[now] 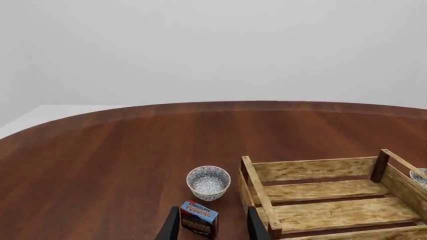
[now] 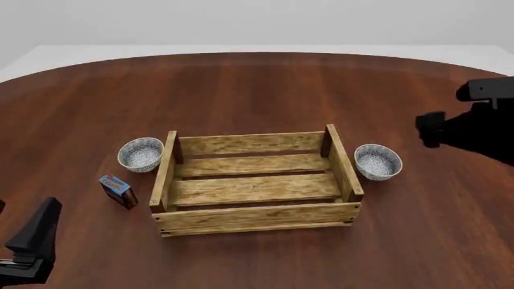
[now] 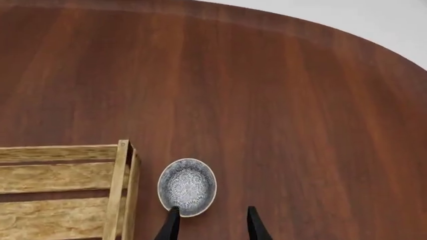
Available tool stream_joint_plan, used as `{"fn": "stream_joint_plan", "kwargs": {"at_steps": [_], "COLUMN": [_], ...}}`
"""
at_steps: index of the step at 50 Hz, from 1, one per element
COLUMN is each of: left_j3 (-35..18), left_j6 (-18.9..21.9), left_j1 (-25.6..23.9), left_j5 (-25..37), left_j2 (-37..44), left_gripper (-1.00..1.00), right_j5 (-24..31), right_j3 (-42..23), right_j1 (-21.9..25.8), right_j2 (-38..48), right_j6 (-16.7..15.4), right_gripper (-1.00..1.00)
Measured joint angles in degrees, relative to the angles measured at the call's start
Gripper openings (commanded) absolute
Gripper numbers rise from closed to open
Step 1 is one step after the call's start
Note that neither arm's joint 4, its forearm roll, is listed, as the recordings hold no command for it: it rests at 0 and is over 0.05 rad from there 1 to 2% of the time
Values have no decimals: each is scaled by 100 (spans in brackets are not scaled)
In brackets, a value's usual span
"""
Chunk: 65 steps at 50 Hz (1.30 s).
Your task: Stack the right bowl on the left bowl and place them in the tray.
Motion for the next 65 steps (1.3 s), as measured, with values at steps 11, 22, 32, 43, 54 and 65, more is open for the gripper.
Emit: {"fn": "stream_joint_plan", "kwargs": {"at_steps": [11,22,32,43,54,65], "left_j3": [2,6,12,15,16,16], "left_j6": [1,37,82,110,116,115], "left_j1": [-31,-72,-96,-129,-162,-185], "left_j5": [8,5,-19,-33,-38,-35], "left_j2": [0,0,0,0,0,-1], "left_gripper": [100,100,100,100,100,100], "right_j5": [-146,-311,-499,-763,-997,-1266], "right_j3": [-301,-528,-724,-874,-908,-835], "right_j1": [-156,-252,-315,-356,-364,-349], "right_j2": [911,1690,2374,3082,3557,3923], "right_j6": [-150,-154,-101,22,87,149], "right_gripper": [100,100,100,100,100,100]}}
